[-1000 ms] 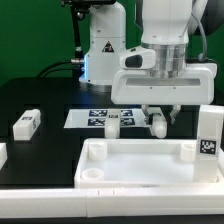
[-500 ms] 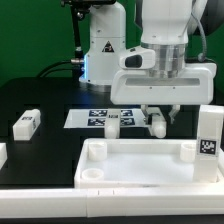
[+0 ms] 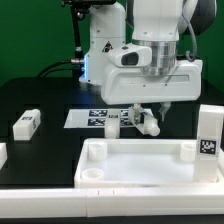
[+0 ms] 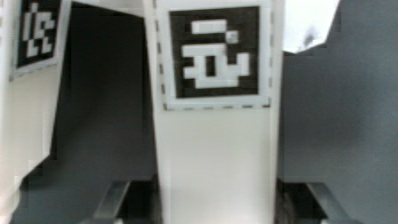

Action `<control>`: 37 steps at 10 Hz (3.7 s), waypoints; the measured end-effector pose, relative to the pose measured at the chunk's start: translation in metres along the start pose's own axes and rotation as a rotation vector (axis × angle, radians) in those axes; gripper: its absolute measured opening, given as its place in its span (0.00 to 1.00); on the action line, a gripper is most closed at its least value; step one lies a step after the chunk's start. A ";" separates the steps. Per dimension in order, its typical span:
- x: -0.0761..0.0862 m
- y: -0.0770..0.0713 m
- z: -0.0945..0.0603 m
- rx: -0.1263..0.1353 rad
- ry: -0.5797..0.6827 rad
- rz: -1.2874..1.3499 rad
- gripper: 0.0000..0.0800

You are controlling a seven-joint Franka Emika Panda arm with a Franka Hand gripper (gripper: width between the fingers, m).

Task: Assemble desk

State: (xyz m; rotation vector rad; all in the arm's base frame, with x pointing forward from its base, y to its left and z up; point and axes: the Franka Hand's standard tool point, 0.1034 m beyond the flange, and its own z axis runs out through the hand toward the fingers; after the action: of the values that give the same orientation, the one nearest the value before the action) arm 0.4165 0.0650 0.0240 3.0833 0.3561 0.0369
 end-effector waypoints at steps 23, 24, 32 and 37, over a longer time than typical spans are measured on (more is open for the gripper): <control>0.024 -0.076 -0.016 -0.138 0.027 -1.922 0.36; 0.018 -0.075 -0.014 -0.133 -0.020 -2.059 0.36; -0.025 -0.088 -0.004 -0.061 -0.290 -2.280 0.36; -0.028 -0.084 0.000 -0.077 -0.245 -2.261 0.45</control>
Offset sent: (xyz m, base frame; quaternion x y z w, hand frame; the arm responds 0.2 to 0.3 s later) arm 0.0250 0.0395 0.0274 0.0005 -0.0145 -0.1492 0.9887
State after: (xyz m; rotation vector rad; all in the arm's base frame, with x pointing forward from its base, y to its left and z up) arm 0.3698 0.1397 0.0200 0.9497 2.8500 -0.3193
